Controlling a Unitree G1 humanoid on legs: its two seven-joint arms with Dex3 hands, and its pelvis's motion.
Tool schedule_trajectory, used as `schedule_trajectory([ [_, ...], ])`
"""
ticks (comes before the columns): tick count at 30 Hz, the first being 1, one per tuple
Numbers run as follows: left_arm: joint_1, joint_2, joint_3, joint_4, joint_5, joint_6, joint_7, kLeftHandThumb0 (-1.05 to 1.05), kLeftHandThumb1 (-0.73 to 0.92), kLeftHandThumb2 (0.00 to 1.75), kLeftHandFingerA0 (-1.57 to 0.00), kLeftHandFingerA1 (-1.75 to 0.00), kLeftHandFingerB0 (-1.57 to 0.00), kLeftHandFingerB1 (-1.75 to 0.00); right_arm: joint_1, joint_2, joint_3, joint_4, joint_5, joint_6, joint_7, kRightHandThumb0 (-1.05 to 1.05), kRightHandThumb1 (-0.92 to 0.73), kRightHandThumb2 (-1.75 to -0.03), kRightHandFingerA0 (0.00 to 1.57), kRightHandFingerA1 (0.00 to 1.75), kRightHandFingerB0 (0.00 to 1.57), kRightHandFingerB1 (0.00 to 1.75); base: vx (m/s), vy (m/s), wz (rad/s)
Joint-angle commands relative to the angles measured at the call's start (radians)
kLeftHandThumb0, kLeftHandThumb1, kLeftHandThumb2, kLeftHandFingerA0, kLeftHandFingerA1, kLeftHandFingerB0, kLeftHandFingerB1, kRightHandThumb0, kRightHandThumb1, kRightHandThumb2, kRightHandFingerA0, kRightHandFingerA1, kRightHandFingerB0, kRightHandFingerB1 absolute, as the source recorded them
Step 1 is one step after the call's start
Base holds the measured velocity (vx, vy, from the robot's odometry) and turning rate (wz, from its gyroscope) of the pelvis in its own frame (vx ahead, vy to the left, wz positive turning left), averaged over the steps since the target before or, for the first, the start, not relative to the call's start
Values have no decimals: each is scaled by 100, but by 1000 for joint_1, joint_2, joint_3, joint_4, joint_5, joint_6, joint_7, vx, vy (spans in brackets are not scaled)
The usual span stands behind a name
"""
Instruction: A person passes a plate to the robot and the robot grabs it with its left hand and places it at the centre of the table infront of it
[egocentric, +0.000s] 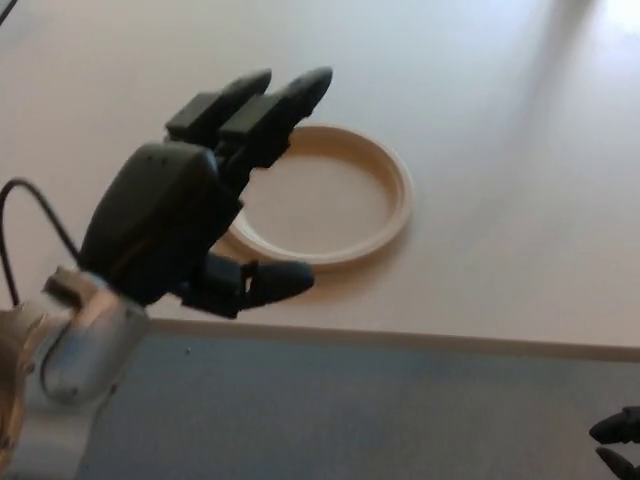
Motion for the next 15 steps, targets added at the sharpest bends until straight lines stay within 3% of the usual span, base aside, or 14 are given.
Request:
schedule_trajectory([
  [1,526,117,139,-145,-188,-289,-12,-77,48,84,-5,-33,-9,-25,68,15,29,35,-25,12,1,-74,-67,-109,34,63,29,56,0,0,0],
  [6,625,141,120,-6,-166,-368,21,-76,48,82,-4,-34,-10,-27,104,18,30,41,-16,-7,9,-75,-67,-109,33,63,27,56,0,0,0],
  [7,630,148,115,44,-151,-391,38,-79,56,61,-11,-32,-14,-26,112,18,32,40,-16,-6,6,-75,-67,-109,35,64,25,55,0,0,0],
  [8,641,155,105,144,-128,-397,57,-35,23,86,-1,-49,0,-46,124,21,38,39,-22,-3,-3,-68,-65,-109,35,63,21,53,0,0,0],
  [9,649,153,103,176,-131,-367,49,-35,23,86,-1,-49,0,-46,127,23,43,40,-26,0,-8,-68,-65,-109,35,63,21,53,0,0,0],
  [10,645,154,101,201,-123,-368,56,-74,53,58,-17,-31,-21,-29,127,24,45,42,-28,1,-10,-68,-66,-109,35,63,23,53,0,0,0],
  [11,637,158,99,231,-110,-380,70,-74,53,58,-17,-31,-21,-29,127,25,48,44,-29,1,-13,-68,-66,-109,35,63,23,53,0,0,0],
  [12,622,158,93,266,-109,-361,64,-75,55,59,-22,-31,-19,-28,129,25,40,43,-20,-4,-12,-72,-82,-64,39,58,34,46,0,0,0],
  [15,612,160,89,314,-104,-348,61,-73,57,58,-22,-31,-20,-28,134,29,34,43,-12,-5,-13,-72,-83,-63,39,58,36,46,0,0,0],
])
